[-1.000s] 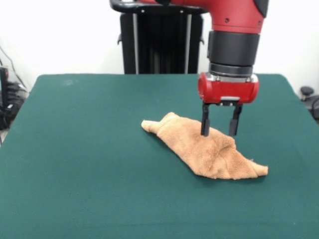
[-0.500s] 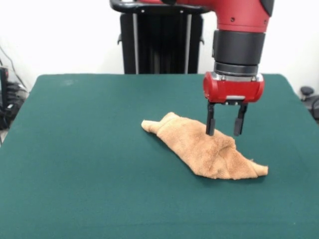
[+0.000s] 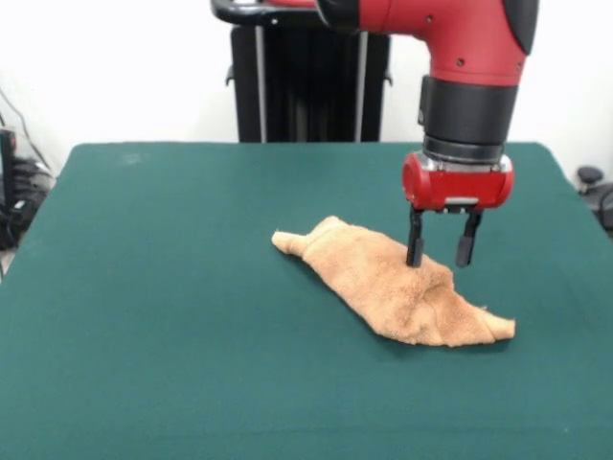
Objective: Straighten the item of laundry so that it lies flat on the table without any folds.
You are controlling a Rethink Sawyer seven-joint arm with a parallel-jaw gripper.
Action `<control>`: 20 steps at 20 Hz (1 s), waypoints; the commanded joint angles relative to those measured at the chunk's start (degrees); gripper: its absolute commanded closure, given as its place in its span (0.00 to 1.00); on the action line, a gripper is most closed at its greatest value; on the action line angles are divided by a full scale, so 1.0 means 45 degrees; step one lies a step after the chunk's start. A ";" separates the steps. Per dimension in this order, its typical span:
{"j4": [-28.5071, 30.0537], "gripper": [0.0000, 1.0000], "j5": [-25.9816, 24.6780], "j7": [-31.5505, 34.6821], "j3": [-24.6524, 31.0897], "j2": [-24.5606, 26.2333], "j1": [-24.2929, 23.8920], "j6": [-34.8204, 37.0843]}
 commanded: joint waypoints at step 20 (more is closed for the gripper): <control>-0.0573 1.00 0.1715 0.2777 0.0649 0.4349 0.0233 -0.3468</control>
